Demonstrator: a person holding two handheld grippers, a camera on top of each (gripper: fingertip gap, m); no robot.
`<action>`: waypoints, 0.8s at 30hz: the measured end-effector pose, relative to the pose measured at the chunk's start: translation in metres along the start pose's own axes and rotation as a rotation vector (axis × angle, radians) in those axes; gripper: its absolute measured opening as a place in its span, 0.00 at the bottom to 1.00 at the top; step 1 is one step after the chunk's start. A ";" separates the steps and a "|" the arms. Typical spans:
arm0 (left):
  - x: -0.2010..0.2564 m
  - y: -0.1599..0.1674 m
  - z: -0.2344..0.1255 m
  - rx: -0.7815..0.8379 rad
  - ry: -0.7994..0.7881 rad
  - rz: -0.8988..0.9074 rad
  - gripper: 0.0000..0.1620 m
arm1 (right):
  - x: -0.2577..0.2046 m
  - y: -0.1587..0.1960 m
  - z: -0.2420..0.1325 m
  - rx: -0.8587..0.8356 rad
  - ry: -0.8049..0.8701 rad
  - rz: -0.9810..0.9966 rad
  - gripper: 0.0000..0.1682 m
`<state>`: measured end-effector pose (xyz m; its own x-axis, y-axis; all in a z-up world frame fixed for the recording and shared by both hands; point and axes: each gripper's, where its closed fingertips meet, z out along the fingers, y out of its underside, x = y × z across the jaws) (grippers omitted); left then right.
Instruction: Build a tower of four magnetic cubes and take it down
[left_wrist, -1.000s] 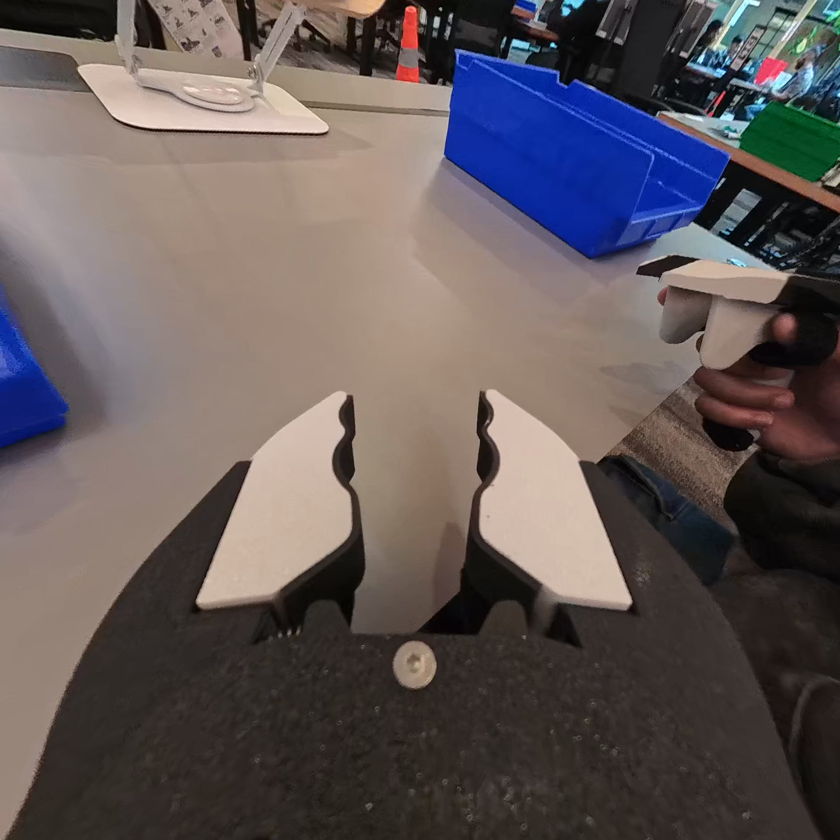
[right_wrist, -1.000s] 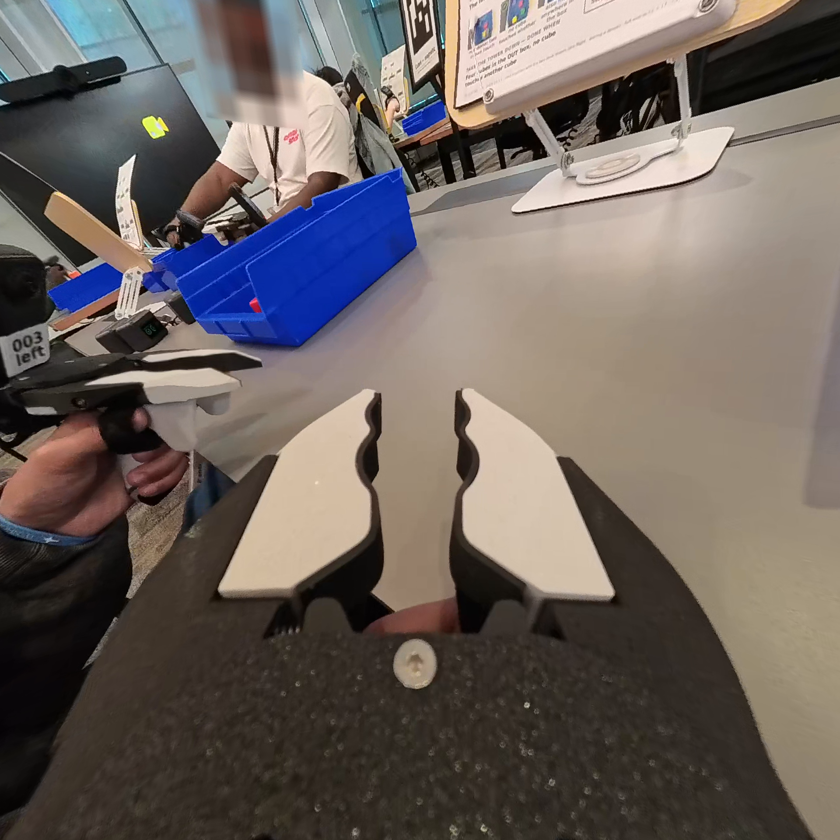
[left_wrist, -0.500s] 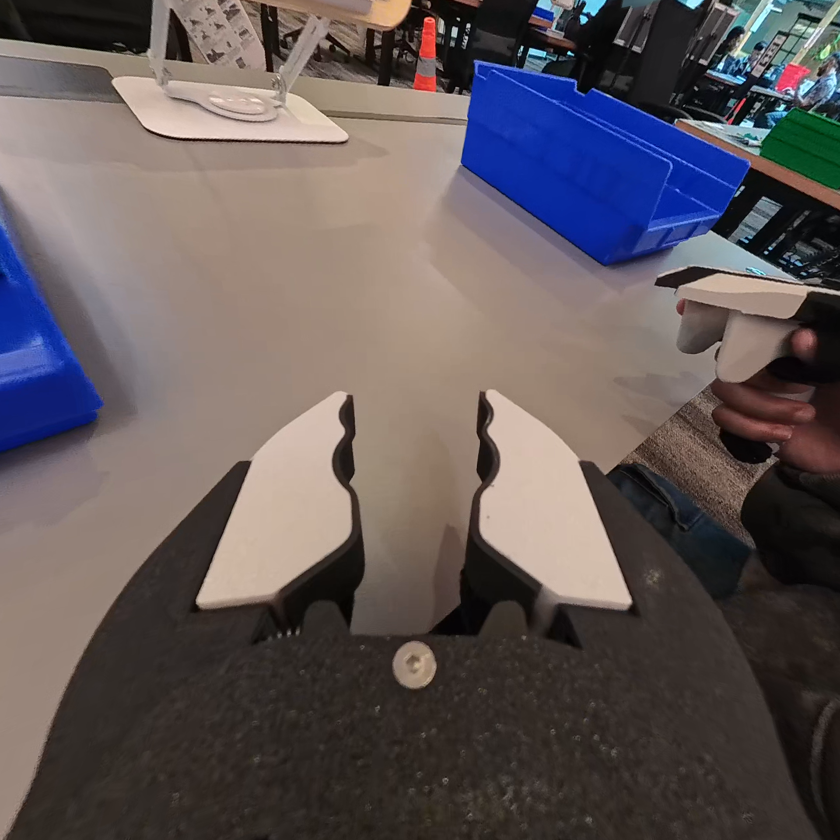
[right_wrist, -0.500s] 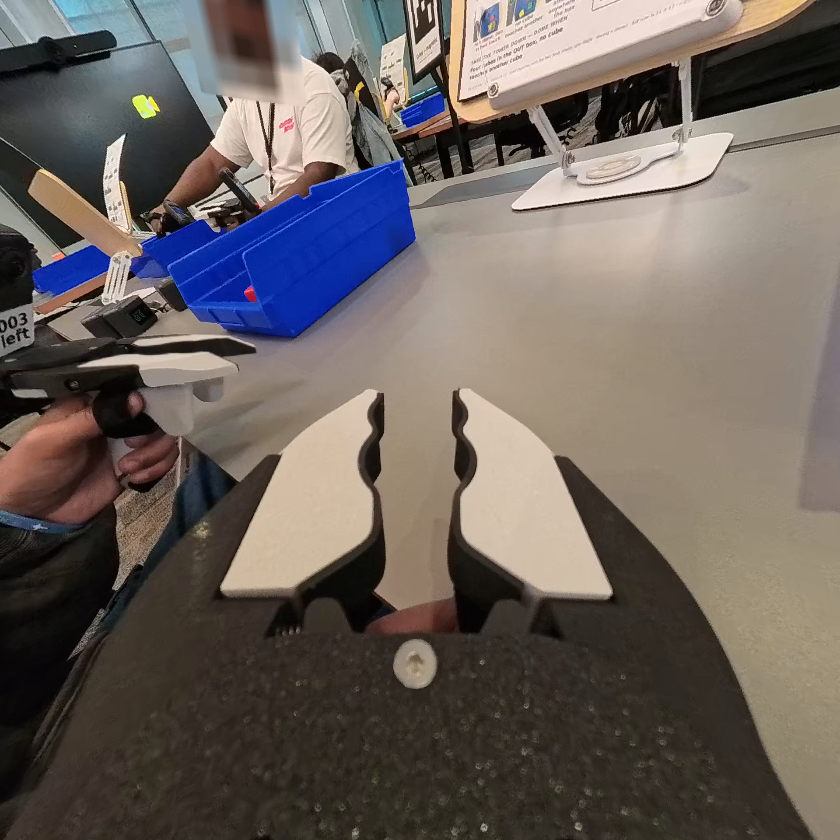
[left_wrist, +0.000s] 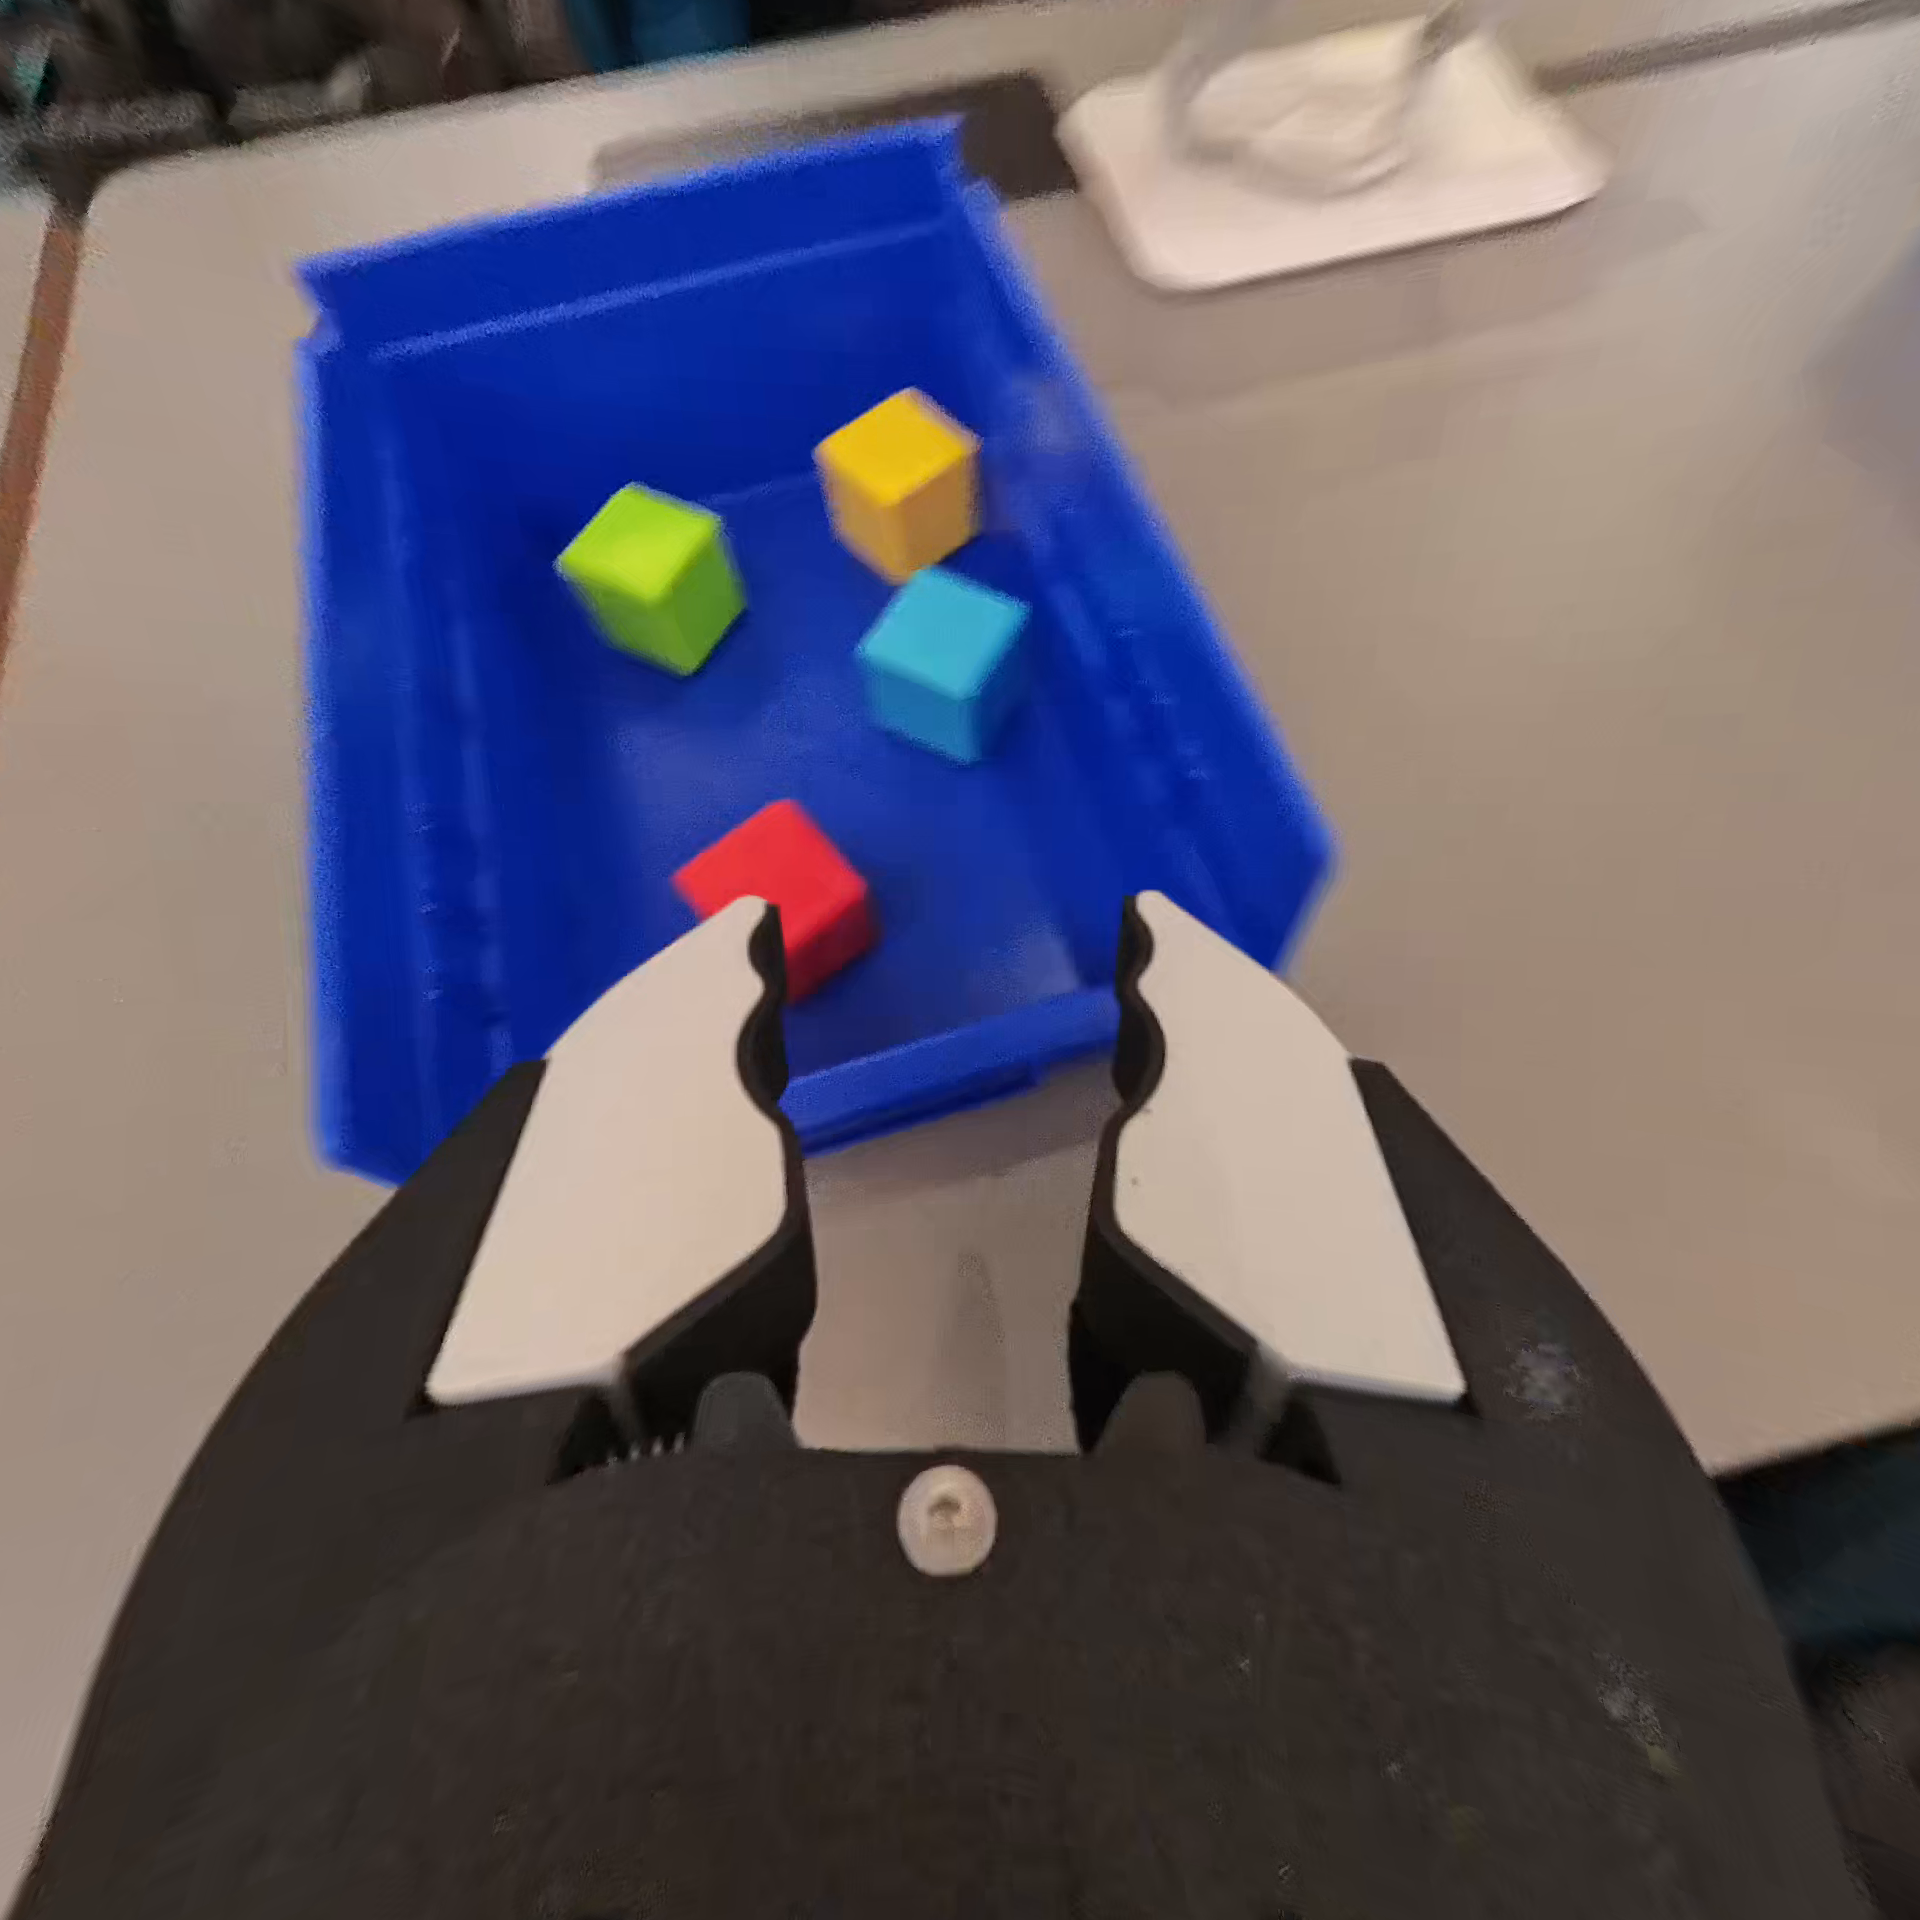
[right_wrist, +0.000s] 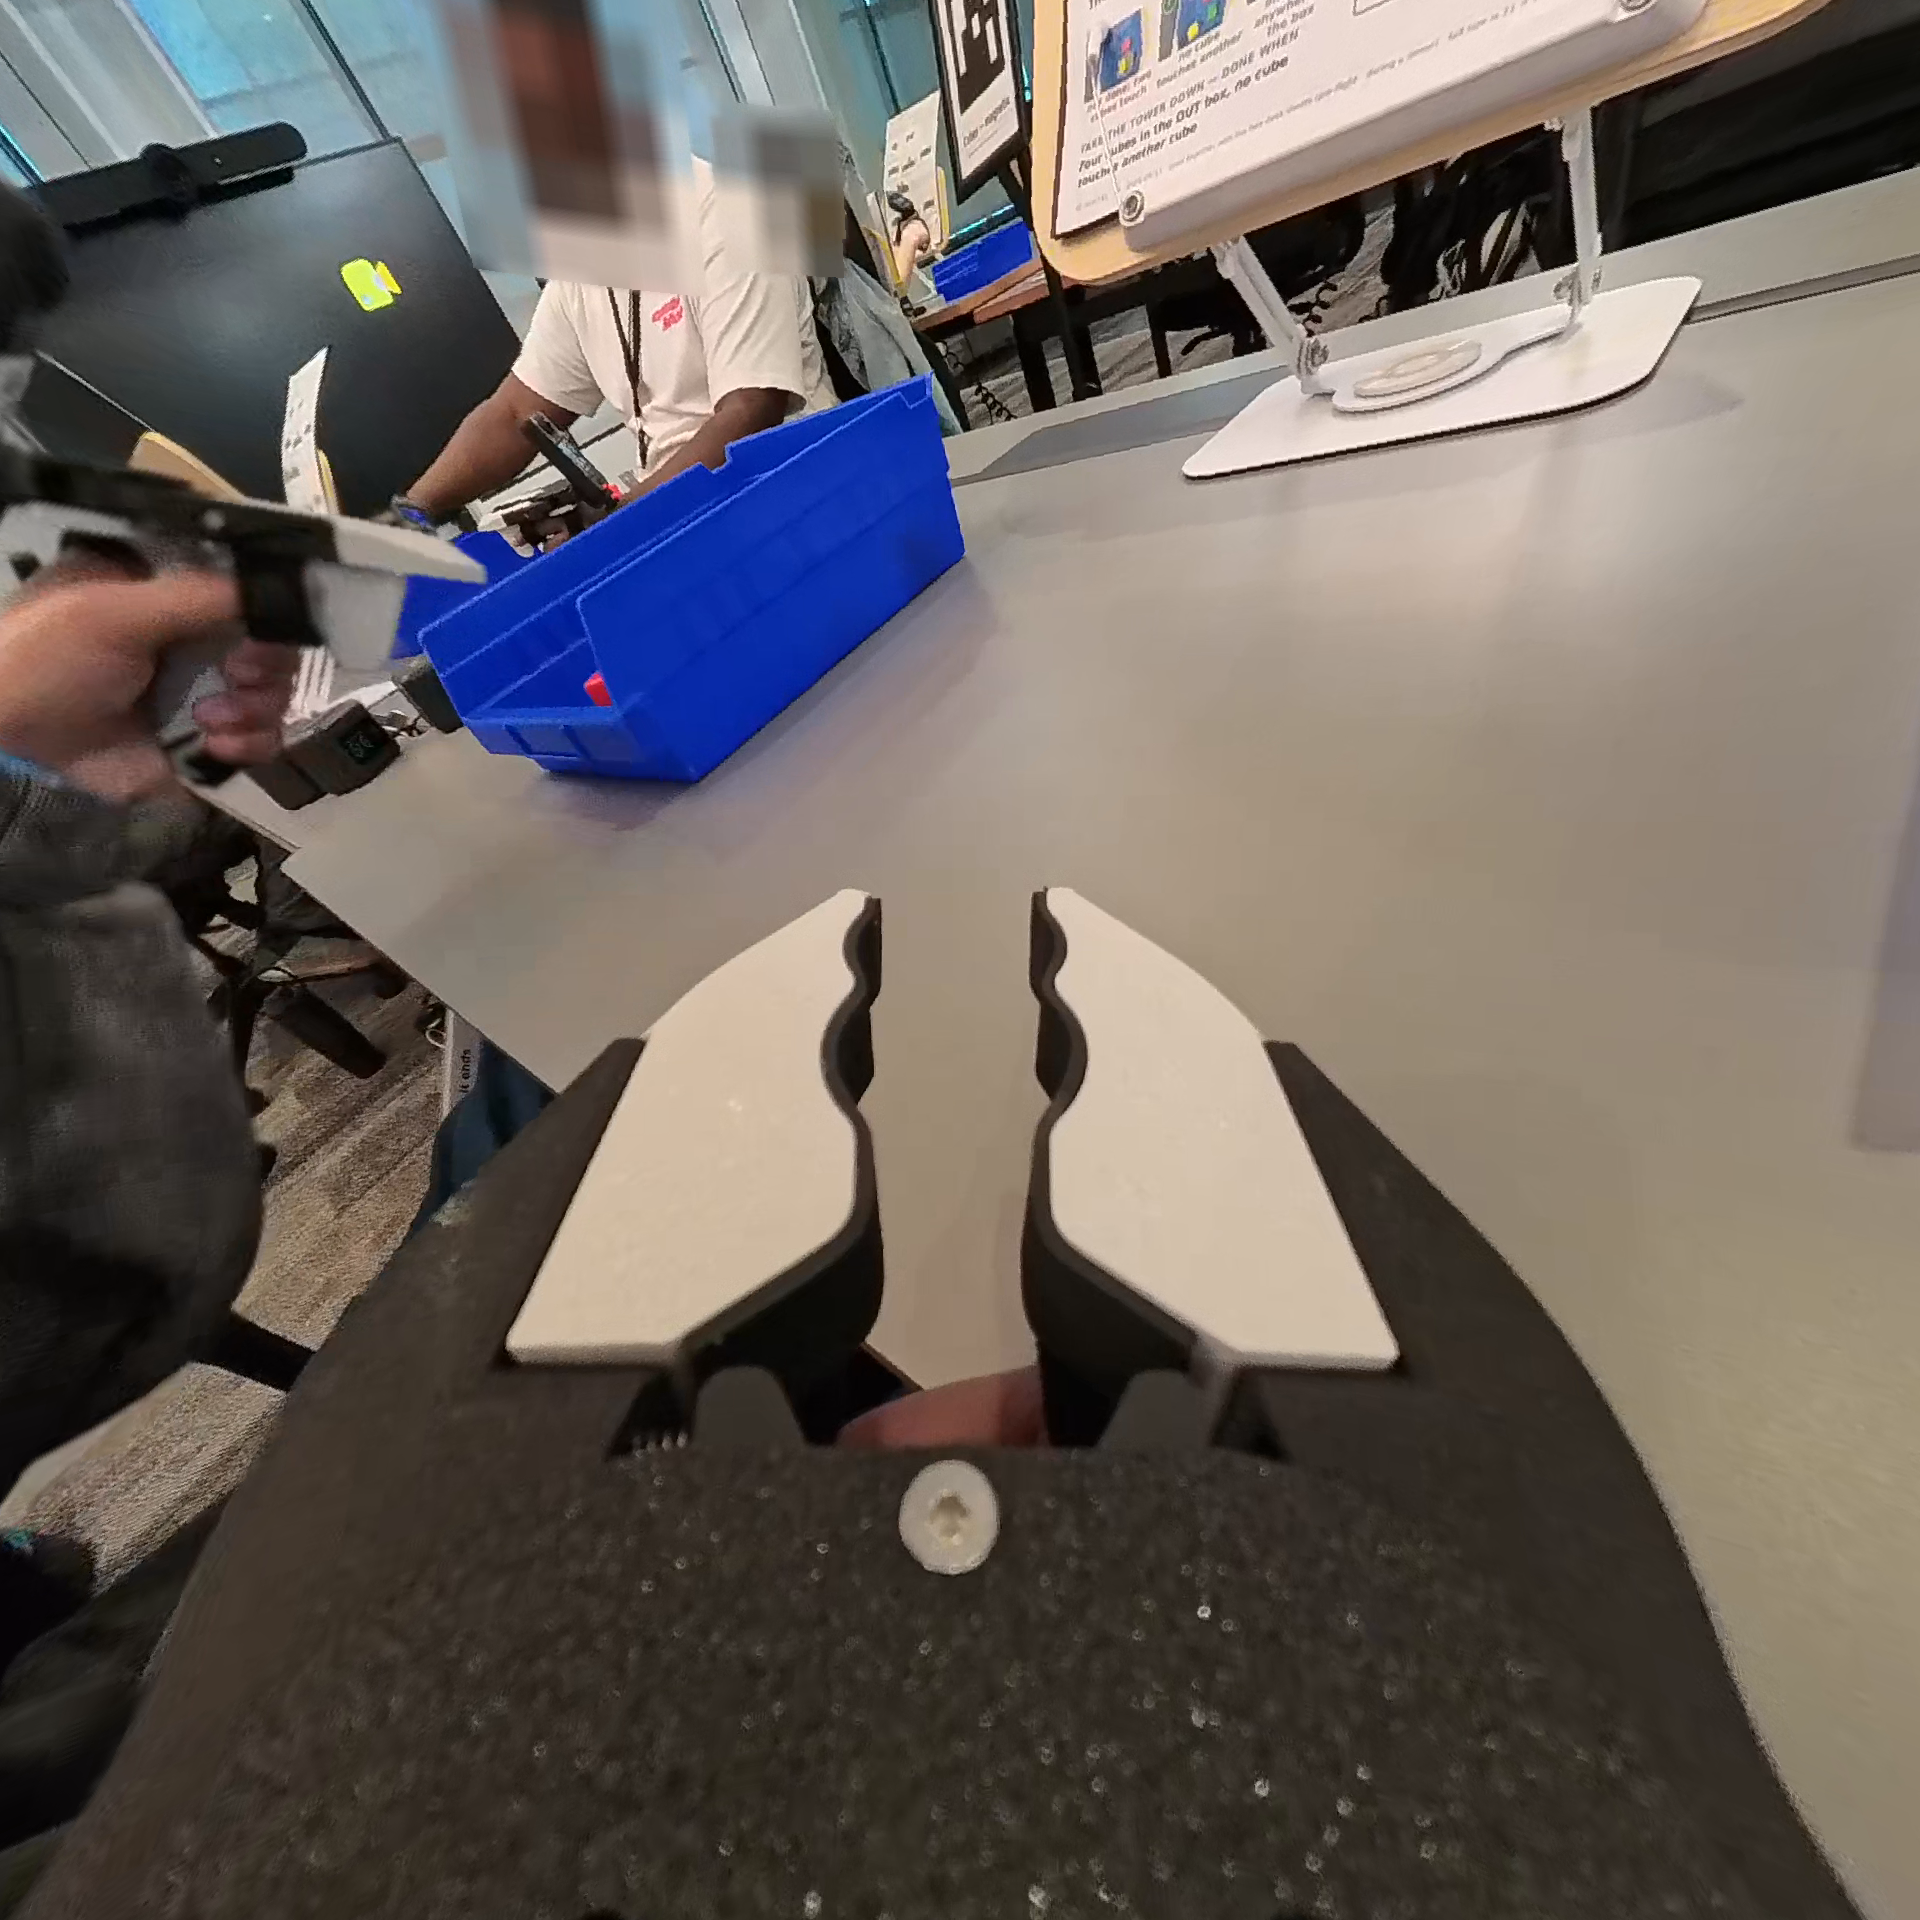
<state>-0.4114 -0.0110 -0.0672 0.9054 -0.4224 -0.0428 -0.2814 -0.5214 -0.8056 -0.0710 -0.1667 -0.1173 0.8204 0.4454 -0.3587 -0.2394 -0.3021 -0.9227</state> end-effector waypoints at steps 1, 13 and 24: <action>-0.017 0.000 0.007 -0.068 -0.056 -0.022 0.37 | 0.000 0.001 0.000 -0.004 -0.001 -0.001 0.16; -0.054 0.053 0.103 -0.501 -0.147 -0.385 0.37 | -0.003 0.008 0.002 -0.045 -0.006 -0.025 0.16; -0.054 0.017 0.091 -0.420 -0.179 -0.260 0.31 | -0.002 0.011 0.003 -0.064 0.005 -0.038 0.16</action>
<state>-0.4364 0.0701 -0.1327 0.9920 -0.1259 -0.0028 -0.1105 -0.8599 -0.4983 -0.0767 -0.1683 -0.1273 0.8310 0.4533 -0.3223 -0.1741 -0.3382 -0.9248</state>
